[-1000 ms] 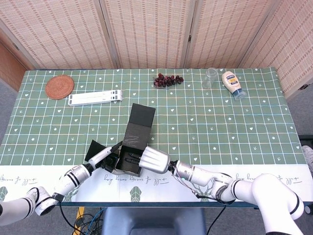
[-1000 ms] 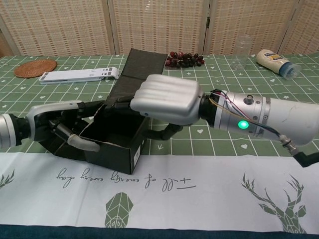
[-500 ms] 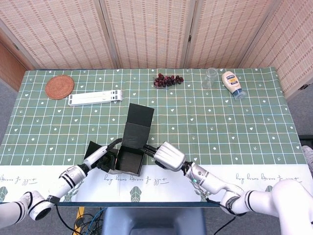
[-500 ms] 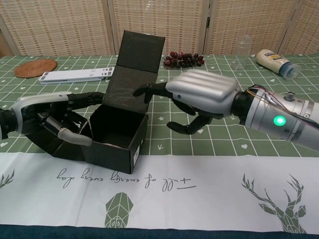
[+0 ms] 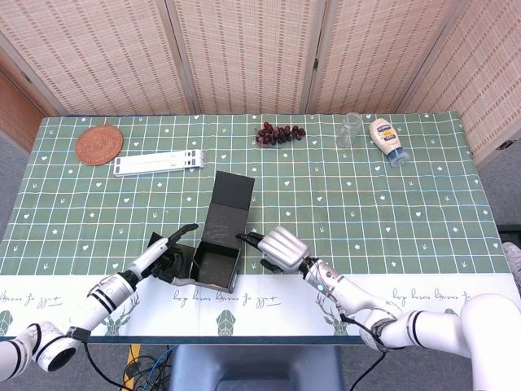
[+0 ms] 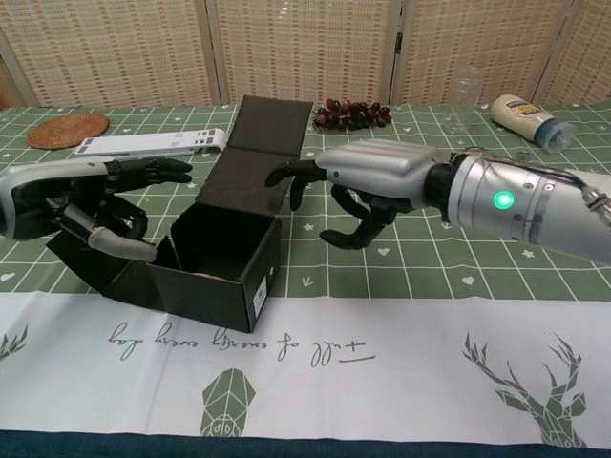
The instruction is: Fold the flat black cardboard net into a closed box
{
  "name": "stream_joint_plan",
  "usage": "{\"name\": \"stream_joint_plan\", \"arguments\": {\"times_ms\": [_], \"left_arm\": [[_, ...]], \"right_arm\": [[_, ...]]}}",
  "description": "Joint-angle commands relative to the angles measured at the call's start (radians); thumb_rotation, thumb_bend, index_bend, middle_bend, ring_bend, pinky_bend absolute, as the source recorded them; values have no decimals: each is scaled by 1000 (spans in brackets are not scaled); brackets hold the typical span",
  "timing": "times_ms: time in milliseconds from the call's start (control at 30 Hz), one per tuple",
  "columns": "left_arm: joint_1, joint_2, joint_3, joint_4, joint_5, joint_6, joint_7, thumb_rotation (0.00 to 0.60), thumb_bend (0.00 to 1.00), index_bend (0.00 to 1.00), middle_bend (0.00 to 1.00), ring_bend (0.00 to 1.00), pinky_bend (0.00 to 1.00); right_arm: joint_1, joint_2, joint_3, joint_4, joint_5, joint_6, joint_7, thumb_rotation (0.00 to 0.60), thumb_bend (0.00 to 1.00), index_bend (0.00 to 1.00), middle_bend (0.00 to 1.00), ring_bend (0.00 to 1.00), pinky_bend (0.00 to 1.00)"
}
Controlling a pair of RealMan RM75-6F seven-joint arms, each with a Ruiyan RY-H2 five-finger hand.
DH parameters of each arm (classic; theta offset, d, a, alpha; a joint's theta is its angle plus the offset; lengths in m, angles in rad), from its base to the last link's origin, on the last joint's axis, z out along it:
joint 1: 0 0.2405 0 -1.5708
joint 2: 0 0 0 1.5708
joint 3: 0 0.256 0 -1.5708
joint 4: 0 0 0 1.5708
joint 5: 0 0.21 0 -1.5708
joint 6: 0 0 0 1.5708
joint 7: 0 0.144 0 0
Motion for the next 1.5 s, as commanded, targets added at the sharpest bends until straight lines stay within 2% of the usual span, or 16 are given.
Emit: {"name": "stream_joint_plan", "arguments": {"times_ms": [33, 333, 533, 700, 900, 1000, 1500], "left_arm": [[8, 9, -7, -12, -16, -9, 20, 600, 126, 0, 0, 610, 841], [45, 37, -25, -44, -36, 13, 59, 600, 126, 0, 0, 610, 841], [71, 57, -37, -60, -37, 34, 65, 600, 126, 0, 0, 610, 841], [82, 65, -48, -64, -35, 43, 62, 600, 126, 0, 0, 610, 841], [86, 63, -62, -66, -26, 47, 59, 600, 126, 0, 0, 610, 841], [84, 63, -64, -69, -20, 42, 60, 600, 126, 0, 0, 610, 841], [98, 77, -65, -75, 2, 45, 27, 600, 126, 0, 0, 610, 841]], "right_arm": [[33, -20, 27, 13, 21, -40, -13, 600, 467, 82, 250, 760, 1000], [106, -67, 88, 78, 88, -128, -42, 600, 468, 82, 250, 760, 1000], [50, -55, 84, 56, 137, -92, 16, 600, 450, 82, 239, 758, 1000], [-22, -14, 74, -32, 197, -76, 118, 600, 325, 69, 208, 756, 1000], [-76, -12, 79, -126, 338, -145, 259, 600, 62, 0, 121, 756, 1000], [-82, -43, 85, -127, 383, -149, 269, 600, 2, 0, 99, 754, 1000], [-68, -265, 149, -30, 497, -53, 178, 600, 0, 0, 99, 753, 1000]]}}
